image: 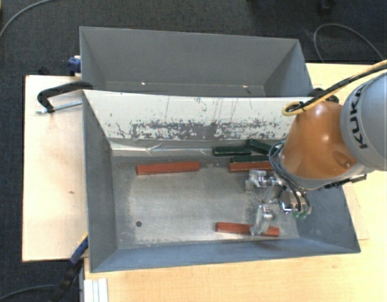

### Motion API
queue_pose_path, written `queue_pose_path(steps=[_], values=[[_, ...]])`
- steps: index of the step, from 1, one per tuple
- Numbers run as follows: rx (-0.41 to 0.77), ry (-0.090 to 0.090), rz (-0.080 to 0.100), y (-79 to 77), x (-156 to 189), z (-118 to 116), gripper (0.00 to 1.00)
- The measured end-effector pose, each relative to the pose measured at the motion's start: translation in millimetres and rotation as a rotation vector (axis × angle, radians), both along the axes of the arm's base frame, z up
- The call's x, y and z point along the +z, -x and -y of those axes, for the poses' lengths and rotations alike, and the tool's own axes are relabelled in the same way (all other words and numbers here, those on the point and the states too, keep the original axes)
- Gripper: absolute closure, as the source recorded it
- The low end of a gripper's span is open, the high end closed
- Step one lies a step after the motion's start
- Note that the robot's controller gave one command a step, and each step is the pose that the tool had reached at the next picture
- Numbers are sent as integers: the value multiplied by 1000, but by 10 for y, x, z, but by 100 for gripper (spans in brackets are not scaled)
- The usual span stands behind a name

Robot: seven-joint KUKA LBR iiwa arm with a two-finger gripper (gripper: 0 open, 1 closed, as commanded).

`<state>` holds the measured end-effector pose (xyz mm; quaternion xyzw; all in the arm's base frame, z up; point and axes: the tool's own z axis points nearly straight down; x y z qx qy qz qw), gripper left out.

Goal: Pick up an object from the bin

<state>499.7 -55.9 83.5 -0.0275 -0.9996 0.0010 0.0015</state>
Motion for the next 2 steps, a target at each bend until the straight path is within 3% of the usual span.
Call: queue_pose_path(steps=[1, 2], values=[[89, -4, 8, 42, 230, -396, 0], [6, -3, 12, 70, 747, -465, 0]])
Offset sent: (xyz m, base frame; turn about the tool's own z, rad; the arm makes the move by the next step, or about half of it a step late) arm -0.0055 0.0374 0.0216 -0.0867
